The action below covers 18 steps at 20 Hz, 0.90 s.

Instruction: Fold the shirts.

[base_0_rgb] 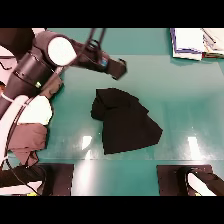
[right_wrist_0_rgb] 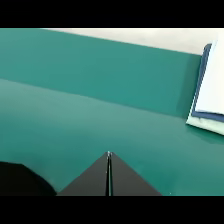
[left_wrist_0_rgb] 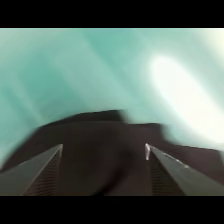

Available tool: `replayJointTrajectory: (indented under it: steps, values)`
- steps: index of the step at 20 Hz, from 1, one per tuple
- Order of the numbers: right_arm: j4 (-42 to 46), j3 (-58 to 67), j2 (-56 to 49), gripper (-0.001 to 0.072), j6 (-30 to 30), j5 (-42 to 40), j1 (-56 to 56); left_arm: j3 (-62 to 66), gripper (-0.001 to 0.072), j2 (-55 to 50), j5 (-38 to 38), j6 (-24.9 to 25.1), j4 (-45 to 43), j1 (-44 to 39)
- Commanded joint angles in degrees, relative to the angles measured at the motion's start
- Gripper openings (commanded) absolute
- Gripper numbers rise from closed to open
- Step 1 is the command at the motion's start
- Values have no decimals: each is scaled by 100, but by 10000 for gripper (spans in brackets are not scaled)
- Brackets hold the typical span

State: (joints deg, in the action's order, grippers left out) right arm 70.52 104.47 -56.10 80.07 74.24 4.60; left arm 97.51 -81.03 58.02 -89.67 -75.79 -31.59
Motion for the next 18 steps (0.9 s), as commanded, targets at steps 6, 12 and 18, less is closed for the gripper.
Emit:
replayJointTrajectory:
  steps: [6, 12, 18]
  values:
    - [-57, 7, -345, 63, 11, 957, -4, -2223, 620, -321, 518, 348, 671, 1891]
    - [-48, -31, -1064, 487, 308, 1930, -4, -2994, 618, -1113, -179, 968, 1558, 1482]
    - [-15, -2487, -584, 486, 396, 1569, -380, -2463, 29, -1211, -149, 984, 1403, 1338]
